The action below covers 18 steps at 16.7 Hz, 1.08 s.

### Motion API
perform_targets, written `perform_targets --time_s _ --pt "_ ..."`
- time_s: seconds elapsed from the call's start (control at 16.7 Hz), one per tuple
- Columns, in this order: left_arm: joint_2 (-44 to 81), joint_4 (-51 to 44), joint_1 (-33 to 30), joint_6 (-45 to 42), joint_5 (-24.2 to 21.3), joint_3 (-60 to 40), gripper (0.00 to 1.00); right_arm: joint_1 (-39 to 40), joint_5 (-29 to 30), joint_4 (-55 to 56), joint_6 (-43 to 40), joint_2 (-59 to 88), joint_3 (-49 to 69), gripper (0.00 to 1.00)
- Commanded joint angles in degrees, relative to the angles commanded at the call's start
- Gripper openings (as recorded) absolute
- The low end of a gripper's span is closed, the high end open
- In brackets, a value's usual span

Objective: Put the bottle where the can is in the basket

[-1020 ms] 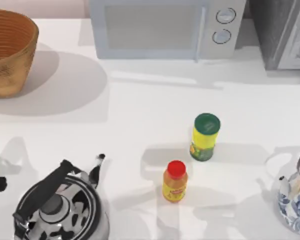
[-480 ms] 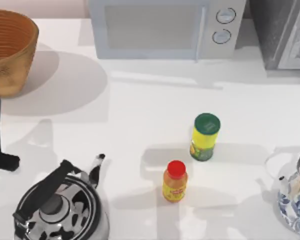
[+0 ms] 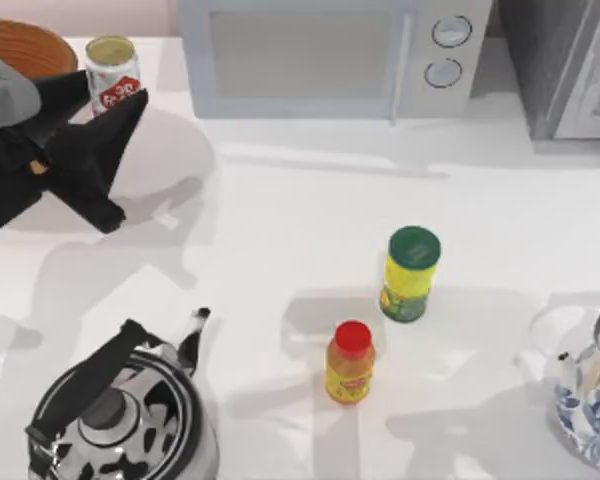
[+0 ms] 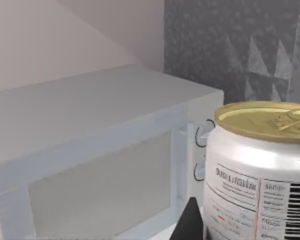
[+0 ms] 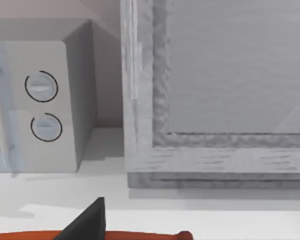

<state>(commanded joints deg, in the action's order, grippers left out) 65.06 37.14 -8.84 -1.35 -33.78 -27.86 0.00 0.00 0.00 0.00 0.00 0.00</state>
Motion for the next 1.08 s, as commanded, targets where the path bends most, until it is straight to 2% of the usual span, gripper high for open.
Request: perform_targets --time_s 0.6,0.84,1.08 --pt "51.24 29.08 -6.58 -0.61 -26.27 -21.92 0.0 0.0 0.0 0.0 0.0 0.0 0.0 1.0" --pt "66.19 37.38 -8.46 -0.63 -33.83 -28.12 0.0 0.0 0.0 0.0 0.0 0.0 0.0 1.0" --pt "75.78 42.57 -9.77 -0.54 -38.62 -31.85 0.0 0.0 0.0 0.0 0.0 0.0 0.0 1.0"
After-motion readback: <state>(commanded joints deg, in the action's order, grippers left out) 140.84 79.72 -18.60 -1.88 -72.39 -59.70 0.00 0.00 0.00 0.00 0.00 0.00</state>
